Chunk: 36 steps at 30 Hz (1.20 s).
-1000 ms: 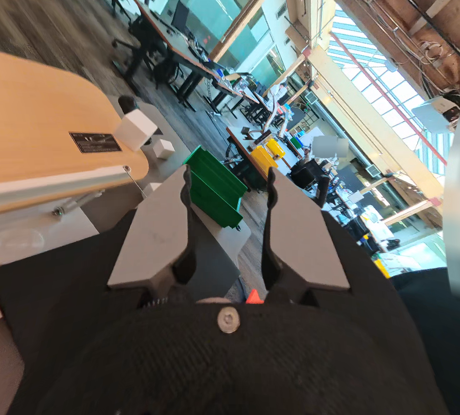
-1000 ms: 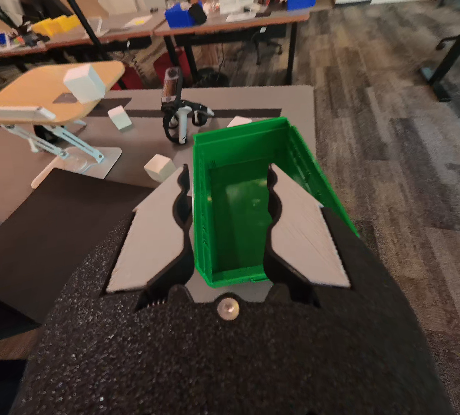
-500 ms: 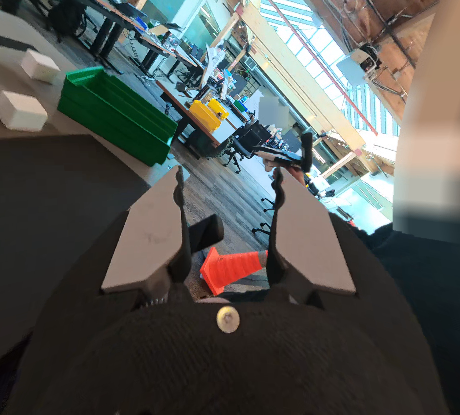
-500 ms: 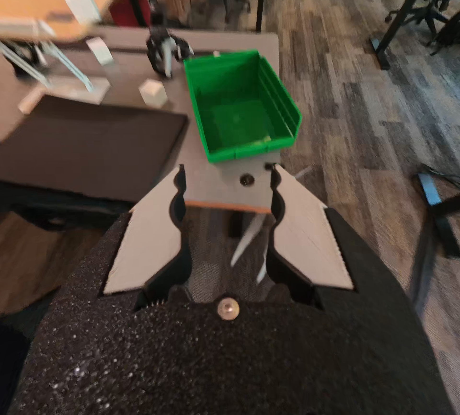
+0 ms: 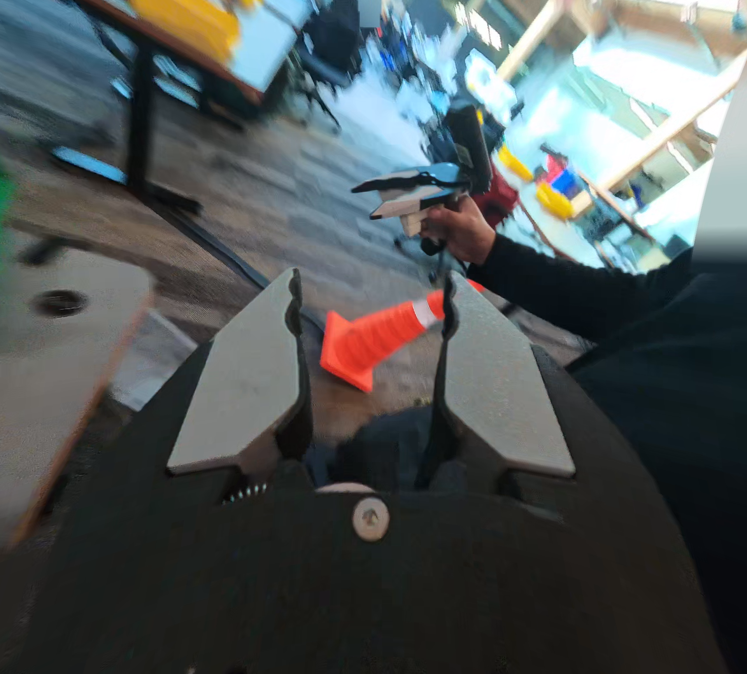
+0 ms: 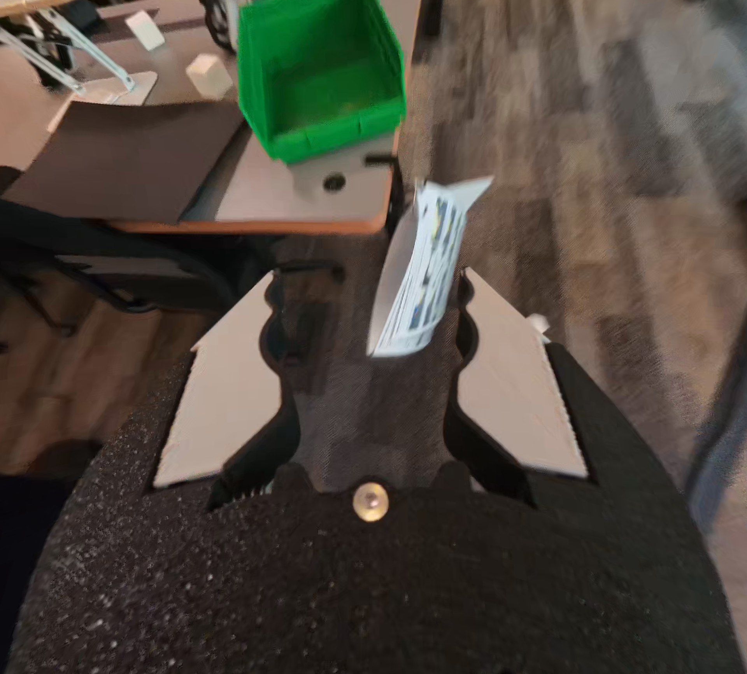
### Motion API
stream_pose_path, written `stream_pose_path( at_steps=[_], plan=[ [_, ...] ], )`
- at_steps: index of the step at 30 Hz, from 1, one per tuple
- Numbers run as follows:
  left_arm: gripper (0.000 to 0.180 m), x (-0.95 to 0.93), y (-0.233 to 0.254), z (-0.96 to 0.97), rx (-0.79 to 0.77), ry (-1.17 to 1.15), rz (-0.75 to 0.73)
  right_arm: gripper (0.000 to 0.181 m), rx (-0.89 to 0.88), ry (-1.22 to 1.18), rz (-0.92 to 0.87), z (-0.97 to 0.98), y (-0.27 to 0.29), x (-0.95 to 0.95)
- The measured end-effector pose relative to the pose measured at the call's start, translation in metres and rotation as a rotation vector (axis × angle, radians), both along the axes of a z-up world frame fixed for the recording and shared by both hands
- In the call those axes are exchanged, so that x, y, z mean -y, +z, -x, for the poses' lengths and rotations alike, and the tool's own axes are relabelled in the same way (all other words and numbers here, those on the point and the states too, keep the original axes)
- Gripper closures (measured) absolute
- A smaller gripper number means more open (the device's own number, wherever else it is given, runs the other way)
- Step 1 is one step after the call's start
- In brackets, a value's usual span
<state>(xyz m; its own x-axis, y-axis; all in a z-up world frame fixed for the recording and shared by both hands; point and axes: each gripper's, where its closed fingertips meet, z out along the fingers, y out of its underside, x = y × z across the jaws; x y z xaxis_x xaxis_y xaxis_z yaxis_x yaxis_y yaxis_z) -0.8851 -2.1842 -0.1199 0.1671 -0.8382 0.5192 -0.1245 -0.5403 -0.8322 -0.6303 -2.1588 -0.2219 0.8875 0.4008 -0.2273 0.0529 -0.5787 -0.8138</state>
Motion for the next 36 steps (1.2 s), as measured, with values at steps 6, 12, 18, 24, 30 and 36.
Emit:
stream_pose_path(
  at_steps=[6,12,18,24,30,36],
  plan=[
    [0.132,0.025,-0.142,-0.263,-0.26,-0.226,0.207,0.106,0.11,-0.105,0.267,-0.134,-0.141,0.103],
    [0.13,-0.011,-0.149,-0.383,-0.4,-0.24,-0.205,0.087,0.207,-0.224,0.098,-0.26,-0.067,0.071],
    [0.131,-0.088,-0.149,-0.46,-0.327,-0.181,-0.352,0.099,0.234,-0.334,-0.002,-0.336,-0.029,-0.014],
    [0.146,-0.17,-0.18,-0.495,-0.28,-0.136,-0.367,0.088,0.346,-0.275,-0.03,-0.347,-0.038,-0.119],
    [0.149,-0.236,-0.2,-0.496,-0.307,-0.068,-0.349,0.101,0.383,-0.143,0.108,-0.339,-0.11,-0.222],
    [0.148,-0.261,-0.316,-0.469,-0.586,0.136,-0.15,0.108,0.406,0.233,0.26,-0.317,-0.27,-0.294]
  ],
)
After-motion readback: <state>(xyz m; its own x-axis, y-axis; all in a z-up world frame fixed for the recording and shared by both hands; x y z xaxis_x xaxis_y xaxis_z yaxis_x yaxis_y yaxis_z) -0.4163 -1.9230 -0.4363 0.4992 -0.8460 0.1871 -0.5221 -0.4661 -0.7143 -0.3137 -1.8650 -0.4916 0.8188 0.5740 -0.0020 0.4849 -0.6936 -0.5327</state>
